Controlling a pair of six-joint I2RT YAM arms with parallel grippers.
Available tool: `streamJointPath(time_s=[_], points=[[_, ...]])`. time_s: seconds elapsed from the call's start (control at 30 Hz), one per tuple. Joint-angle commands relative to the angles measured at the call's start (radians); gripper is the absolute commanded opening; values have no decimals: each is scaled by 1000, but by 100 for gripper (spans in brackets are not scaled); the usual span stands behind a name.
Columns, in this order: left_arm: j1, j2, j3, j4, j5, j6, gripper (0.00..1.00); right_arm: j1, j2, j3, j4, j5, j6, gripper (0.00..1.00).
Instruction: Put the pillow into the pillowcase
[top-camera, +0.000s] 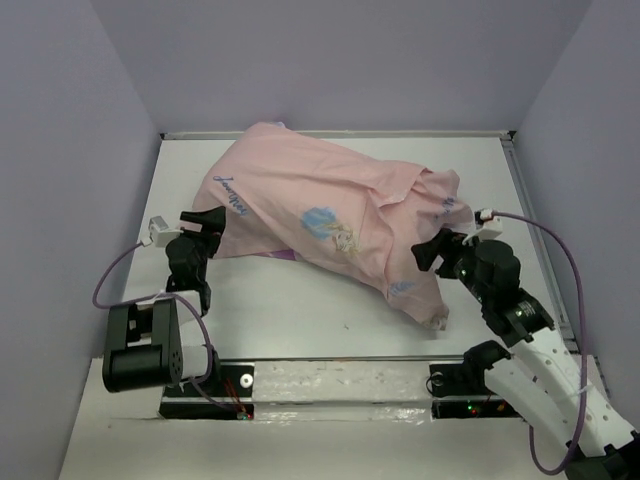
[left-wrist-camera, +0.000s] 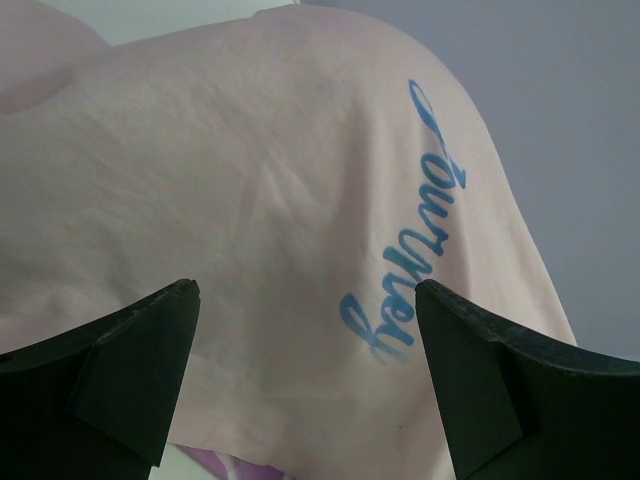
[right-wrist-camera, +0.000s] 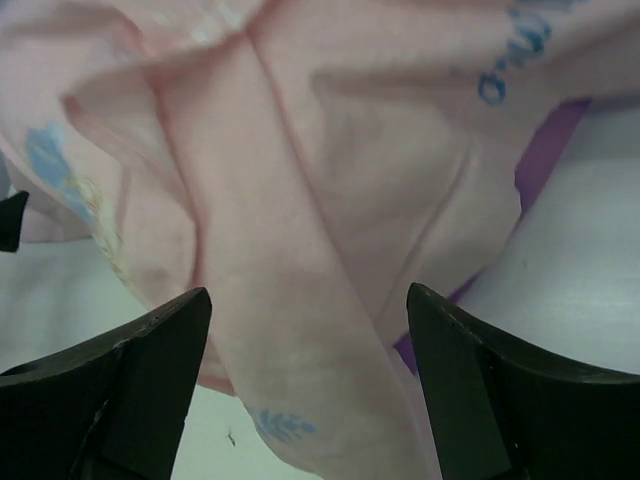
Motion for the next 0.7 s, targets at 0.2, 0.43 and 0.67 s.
streamJointPath(time_s=[0.2,0.43,0.67], points=[[6,237,89,359,30,-77,94,-3,-53,-156,-104,-213,187,88],[3,374,115,477,30,-104,67,-3,128,-193,269,-474,193,79],[4,382,117,587,44,-98,0,-3,171,-104,291,-477,124,0]])
